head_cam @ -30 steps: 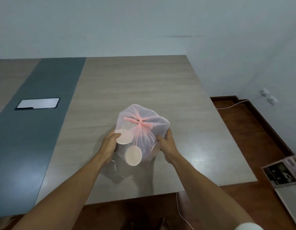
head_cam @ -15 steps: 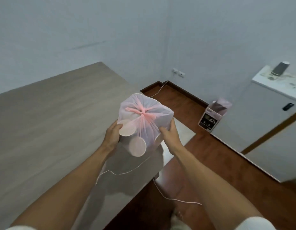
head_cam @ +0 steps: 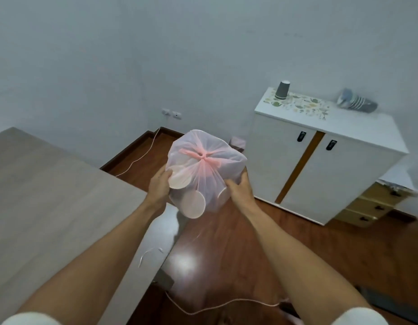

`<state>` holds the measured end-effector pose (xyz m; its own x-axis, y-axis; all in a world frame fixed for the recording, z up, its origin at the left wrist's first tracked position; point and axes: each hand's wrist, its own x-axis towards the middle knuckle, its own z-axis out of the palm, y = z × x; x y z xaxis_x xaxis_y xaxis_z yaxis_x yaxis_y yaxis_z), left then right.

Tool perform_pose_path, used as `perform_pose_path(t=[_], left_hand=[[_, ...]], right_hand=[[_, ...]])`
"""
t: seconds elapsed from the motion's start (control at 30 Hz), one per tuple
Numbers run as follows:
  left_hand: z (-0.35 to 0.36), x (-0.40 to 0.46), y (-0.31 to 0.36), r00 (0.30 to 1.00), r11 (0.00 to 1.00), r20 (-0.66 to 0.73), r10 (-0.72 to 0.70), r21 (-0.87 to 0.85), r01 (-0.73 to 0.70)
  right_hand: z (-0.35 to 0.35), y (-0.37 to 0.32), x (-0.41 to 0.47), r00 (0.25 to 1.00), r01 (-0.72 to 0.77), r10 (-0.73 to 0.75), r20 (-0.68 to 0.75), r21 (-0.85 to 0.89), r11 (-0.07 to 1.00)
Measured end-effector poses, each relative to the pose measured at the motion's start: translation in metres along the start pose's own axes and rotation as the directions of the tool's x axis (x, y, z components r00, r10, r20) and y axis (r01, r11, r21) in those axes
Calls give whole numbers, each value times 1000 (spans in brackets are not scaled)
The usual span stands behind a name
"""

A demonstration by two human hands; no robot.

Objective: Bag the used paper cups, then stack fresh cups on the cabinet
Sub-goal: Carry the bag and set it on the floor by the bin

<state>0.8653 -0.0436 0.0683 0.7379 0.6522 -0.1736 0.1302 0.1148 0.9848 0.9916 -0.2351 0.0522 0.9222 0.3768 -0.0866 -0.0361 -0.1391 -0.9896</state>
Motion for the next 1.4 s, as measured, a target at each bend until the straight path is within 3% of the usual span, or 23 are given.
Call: perform_pose_path(t=[0.23,0.53,0.87,1.17,1.4], left_hand=[[120,74,25,1000,999,4,2,-34,-1],[196,183,38,1000,996,2,-28,-88,28],[222,385,57,996,987,-40,-80,-141,73],[219,544,93,982,980,-159,-105,-185,75],[220,664,91,972,976,-193,-131,-200,92]], right_hand=[[-90,-1,106,999,-30,30,-13,-20,999],[-119,4,226,999,-28,28,-38,8,1000],[-78,-1,436,999,-40,40,14,2,999],[-17,-15,605,991,-95,93,94,9,995],[25,7,733,977,-198,201,70,-37,979]])
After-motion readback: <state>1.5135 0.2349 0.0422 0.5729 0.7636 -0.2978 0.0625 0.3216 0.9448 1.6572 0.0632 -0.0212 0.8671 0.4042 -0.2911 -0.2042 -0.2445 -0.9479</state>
